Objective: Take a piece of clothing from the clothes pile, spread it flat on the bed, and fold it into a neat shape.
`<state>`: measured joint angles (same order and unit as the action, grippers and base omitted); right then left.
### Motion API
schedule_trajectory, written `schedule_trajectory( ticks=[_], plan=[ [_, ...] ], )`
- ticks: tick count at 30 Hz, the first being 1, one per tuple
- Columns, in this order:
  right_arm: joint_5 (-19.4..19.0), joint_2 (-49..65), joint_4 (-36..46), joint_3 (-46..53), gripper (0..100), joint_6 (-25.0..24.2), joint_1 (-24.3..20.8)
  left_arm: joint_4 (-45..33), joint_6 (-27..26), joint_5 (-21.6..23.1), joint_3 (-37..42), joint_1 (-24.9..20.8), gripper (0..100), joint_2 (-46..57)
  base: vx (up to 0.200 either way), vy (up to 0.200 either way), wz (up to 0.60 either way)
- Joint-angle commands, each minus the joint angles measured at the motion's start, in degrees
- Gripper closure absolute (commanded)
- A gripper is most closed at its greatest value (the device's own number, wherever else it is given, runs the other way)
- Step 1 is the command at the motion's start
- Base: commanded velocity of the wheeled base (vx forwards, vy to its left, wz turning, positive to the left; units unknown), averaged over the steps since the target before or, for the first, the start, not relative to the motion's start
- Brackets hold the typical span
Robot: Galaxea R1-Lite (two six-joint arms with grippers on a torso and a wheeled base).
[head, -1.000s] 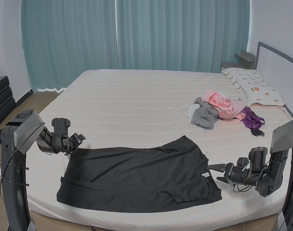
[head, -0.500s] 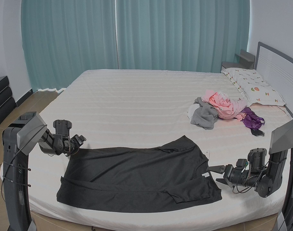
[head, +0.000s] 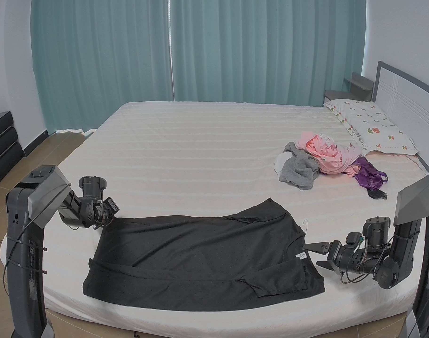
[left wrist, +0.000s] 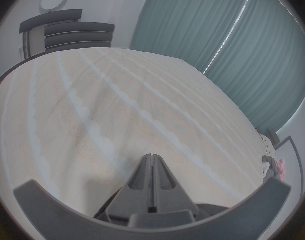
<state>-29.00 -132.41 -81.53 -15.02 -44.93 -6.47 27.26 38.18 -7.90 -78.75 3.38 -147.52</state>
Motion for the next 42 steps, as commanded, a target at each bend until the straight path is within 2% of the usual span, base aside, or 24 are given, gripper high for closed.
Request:
schedule_trajectory(
  ticks=[1,9,22,28,31,32,42],
  plan=[
    [0.0,0.1,0.0,0.1,0,-0.1,0.0,0.1,1.0,-0.5,0.3,0.6,100,0.3,0.000,0.000,0.00],
    [0.0,0.0,0.0,0.1,0,0.0,0.0,0.1,3.0,-0.5,0.8,2.9,100,2.4,0.000,0.000,0.00],
    [0.2,0.1,0.1,-0.5,0,0.0,0.0,0.1,3.0,0.2,0.7,2.6,100,2.1,0.000,0.000,0.00],
    [3.6,1.7,1.4,-5.5,0,0.3,-2.3,-0.1,3.2,0.3,1.1,2.5,100,2.2,0.000,0.000,0.00],
    [5.5,1.5,4.8,-10.6,0,0.3,-3.6,0.0,3.9,0.3,1.6,2.5,100,2.3,0.000,0.000,0.00],
    [7.5,1.8,10.7,-16.1,0,0.3,-5.0,0.0,4.0,0.3,1.8,2.4,100,2.3,0.000,0.000,0.00],
    [16.8,-1.4,37.7,-42.8,0,-0.5,-13.2,0.0,4.1,0.3,3.0,2.3,100,2.3,0.000,0.000,0.00]
  ],
)
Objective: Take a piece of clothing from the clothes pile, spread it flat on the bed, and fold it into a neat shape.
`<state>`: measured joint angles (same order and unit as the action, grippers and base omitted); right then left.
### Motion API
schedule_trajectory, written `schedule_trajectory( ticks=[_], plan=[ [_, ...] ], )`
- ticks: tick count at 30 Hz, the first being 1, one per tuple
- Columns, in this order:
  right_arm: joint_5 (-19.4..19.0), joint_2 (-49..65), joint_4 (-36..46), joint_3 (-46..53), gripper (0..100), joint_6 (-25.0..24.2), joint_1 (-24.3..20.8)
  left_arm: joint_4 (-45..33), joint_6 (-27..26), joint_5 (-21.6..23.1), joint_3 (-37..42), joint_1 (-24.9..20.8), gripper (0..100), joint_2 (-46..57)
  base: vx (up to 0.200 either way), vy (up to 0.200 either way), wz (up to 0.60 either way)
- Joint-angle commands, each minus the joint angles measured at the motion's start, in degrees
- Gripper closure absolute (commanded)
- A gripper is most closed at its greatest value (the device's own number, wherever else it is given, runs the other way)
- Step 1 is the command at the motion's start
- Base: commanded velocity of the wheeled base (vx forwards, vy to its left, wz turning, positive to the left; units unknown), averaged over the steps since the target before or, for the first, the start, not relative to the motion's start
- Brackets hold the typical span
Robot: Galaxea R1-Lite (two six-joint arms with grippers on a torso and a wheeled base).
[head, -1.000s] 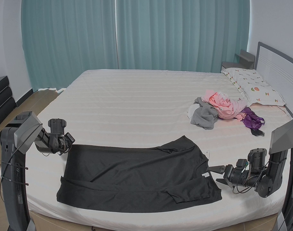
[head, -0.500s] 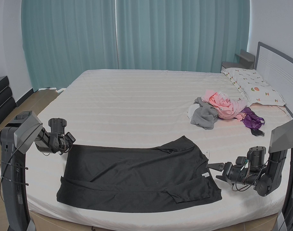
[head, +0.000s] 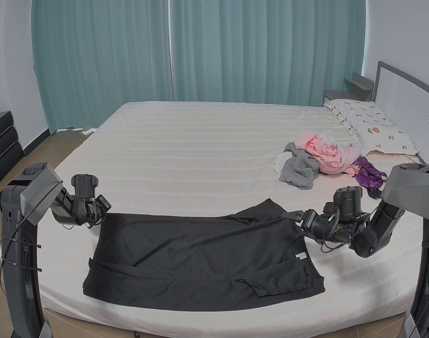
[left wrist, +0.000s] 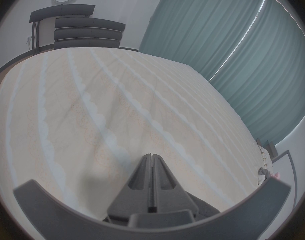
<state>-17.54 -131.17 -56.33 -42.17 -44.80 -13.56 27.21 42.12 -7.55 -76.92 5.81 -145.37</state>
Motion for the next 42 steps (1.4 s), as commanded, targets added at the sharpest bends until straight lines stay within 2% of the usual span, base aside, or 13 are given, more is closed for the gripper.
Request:
schedule_trajectory(
  ticks=[1,2,3,7,13,30,37,42],
  plan=[
    [6.0,-3.4,14.2,-17.8,0,-0.9,-6.7,0.1,0.2,0.0,1.3,-0.2,100,0.3,0.000,0.000,0.00],
    [6.0,-3.4,14.2,-17.8,0,-0.9,-6.7,0.1,0.2,0.0,1.3,-0.2,100,0.3,0.000,0.000,0.00],
    [7.2,-5.6,18.3,-22.5,0,-1.3,-7.6,0.1,0.2,0.0,1.6,-0.5,100,0.3,0.000,0.000,0.00],
    [10.1,-9.5,25.0,-30.3,0,-1.4,-8.7,0.2,0.1,0.0,1.6,-0.6,100,0.3,0.000,0.000,0.00],
    [12.0,-13.3,31.5,-38.2,0,-3.3,-9.6,0.2,0.1,0.0,1.6,-0.6,100,0.3,0.000,0.000,0.00],
    [13.8,-19.4,34.4,-46.0,0,-5.3,-9.7,0.1,0.2,0.0,1.7,-0.5,100,0.3,0.000,0.000,0.00],
    [15.3,-20.6,36.7,-48.4,0,-5.3,-9.7,0.1,0.2,0.0,1.8,-0.5,100,0.3,0.000,0.000,0.00],
    [16.8,-22.6,36.4,-53.5,0,-5.8,-10.1,0.2,0.1,0.0,1.8,-0.6,100,0.2,0.000,0.000,0.00]
  ],
)
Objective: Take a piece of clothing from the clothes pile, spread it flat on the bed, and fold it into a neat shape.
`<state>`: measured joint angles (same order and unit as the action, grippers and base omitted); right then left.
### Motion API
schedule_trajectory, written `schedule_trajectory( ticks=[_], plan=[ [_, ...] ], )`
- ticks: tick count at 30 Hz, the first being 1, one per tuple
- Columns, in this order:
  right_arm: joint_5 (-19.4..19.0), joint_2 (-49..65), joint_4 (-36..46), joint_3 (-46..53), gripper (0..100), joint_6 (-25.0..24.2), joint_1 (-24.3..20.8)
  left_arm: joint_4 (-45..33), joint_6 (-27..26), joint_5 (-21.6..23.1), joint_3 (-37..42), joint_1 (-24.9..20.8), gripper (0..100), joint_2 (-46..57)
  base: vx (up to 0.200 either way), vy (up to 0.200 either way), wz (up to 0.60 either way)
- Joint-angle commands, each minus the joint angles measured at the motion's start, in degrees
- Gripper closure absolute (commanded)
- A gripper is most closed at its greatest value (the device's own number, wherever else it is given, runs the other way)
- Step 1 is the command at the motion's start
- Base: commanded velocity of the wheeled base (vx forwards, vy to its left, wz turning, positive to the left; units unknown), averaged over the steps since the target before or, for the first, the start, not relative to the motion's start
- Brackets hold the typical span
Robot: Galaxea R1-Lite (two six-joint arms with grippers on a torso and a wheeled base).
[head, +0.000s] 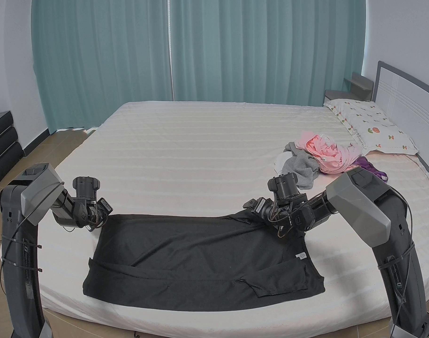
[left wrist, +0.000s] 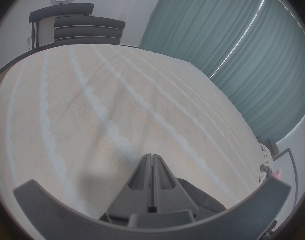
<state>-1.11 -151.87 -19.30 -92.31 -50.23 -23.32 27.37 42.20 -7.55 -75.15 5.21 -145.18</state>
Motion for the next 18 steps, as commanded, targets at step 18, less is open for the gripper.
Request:
schedule_trajectory(
  ticks=[18],
  plan=[
    [10.3,-13.1,-15.9,-22.3,0,-0.2,1.9,0.1,0.1,0.0,-0.1,0.1,100,0.1,0.000,0.000,0.00]
  ],
)
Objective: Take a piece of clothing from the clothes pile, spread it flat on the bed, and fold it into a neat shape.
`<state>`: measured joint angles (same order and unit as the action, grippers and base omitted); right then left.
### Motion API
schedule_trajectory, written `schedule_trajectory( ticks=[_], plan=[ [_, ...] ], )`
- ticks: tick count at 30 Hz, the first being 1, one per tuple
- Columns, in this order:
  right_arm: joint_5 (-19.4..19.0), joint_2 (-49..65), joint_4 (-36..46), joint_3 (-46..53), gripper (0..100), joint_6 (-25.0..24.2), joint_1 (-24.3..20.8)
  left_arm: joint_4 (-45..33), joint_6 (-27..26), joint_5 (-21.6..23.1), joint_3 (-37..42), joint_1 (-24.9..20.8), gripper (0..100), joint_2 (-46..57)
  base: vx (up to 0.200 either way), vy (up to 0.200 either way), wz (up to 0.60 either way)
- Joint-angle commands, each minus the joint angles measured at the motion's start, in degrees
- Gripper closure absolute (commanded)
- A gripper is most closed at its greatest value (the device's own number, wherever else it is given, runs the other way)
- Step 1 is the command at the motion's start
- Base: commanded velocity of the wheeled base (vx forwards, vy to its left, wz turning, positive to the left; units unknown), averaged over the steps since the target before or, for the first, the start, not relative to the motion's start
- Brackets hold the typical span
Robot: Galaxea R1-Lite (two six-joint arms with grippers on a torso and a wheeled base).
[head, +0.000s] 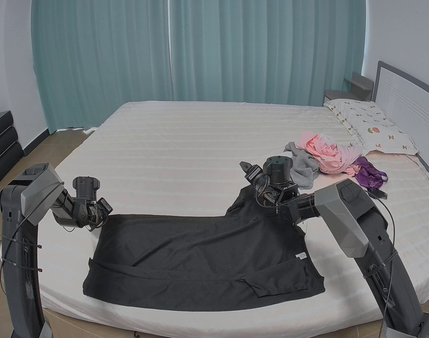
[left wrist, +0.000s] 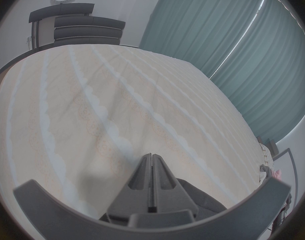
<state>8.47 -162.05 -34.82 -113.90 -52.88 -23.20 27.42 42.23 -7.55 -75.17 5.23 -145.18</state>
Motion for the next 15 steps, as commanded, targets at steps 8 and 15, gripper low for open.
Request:
schedule_trajectory(
  ticks=[8,15],
  plan=[
    [2.0,2.2,7.1,1.7,0,4.5,5.7,0.0,0.0,0.0,-0.1,0.0,100,0.2,0.000,0.000,0.00],
    [-1.6,4.4,8.4,10.3,0,9.8,9.1,-0.1,0.0,0.0,0.4,0.0,100,0.9,0.000,0.000,0.00]
  ],
)
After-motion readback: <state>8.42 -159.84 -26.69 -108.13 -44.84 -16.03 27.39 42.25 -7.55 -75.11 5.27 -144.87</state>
